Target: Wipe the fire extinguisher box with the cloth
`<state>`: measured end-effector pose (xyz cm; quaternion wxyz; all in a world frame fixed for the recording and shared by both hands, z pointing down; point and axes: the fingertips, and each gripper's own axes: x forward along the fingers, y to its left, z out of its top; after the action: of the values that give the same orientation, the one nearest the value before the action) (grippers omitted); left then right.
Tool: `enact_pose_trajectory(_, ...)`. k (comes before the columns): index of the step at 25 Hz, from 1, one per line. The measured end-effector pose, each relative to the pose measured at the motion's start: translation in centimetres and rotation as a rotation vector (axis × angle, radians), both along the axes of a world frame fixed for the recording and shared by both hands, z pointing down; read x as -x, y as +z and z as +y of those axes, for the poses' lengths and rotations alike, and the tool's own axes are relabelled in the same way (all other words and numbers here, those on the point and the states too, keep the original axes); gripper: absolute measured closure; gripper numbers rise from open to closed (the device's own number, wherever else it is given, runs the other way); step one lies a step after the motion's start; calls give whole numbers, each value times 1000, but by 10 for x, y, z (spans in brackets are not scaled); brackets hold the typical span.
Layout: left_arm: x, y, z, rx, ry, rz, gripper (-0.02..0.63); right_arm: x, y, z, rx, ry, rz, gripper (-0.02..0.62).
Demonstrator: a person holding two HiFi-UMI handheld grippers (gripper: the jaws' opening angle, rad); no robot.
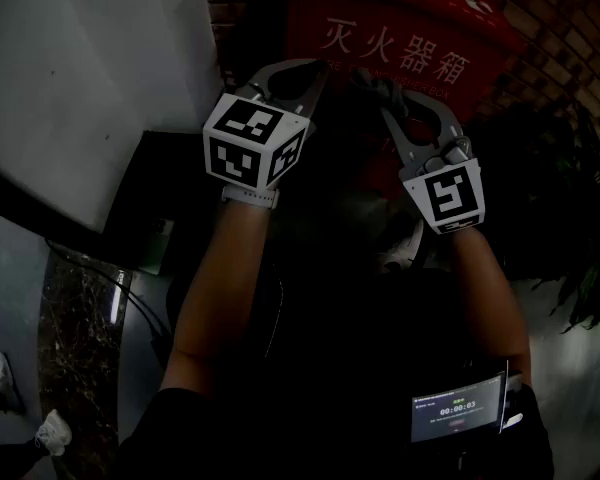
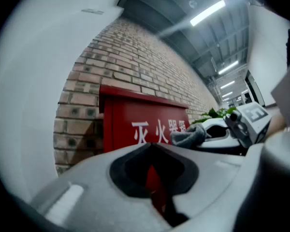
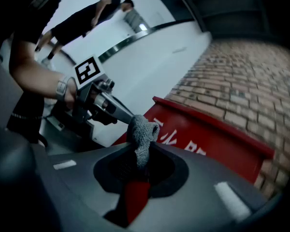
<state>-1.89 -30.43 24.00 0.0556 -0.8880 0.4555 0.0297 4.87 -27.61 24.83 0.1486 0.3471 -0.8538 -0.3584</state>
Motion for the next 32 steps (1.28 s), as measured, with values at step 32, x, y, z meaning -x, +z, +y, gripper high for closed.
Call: enact_pose_trajectory(32,-28,-6,-4,-95,27,-45,603,19,-71,-66,-487,399,535,560)
